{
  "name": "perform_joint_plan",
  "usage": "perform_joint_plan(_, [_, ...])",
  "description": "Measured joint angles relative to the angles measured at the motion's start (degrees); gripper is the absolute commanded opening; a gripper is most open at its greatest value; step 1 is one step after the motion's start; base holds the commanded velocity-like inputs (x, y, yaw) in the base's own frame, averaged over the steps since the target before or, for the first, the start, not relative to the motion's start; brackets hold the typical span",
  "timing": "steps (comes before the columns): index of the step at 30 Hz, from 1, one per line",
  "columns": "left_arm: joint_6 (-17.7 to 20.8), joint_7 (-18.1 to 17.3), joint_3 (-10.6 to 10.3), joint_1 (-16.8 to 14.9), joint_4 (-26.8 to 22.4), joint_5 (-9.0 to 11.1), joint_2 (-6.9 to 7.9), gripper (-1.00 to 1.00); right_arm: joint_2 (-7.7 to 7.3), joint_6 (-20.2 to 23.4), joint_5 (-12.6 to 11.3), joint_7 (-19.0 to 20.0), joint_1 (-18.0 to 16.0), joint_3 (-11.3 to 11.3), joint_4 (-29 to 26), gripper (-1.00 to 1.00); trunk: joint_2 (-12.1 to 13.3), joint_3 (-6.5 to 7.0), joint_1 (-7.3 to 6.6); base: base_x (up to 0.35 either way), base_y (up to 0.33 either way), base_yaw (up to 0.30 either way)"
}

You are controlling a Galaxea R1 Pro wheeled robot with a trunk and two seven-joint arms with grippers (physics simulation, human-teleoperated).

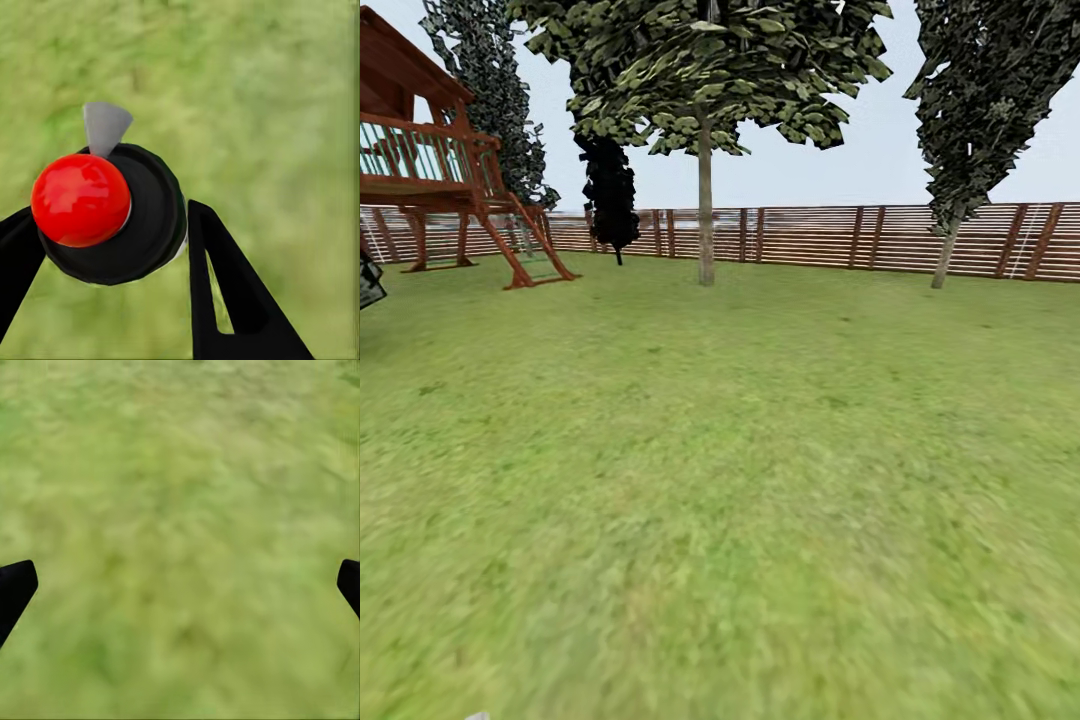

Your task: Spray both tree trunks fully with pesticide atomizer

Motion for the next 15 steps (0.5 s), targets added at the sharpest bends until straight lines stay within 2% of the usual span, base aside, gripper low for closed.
perform_joint_plan(15, [-0.01, 0.0, 0.03, -0.01, -0.02, 0.03, 0.0, -1.0, 0.0, -0.01, 0.0, 0.0, 0.0, 0.01, 0.0, 1.0, 0.0, 0.0, 0.0, 0.342, 0.0, 0.0])
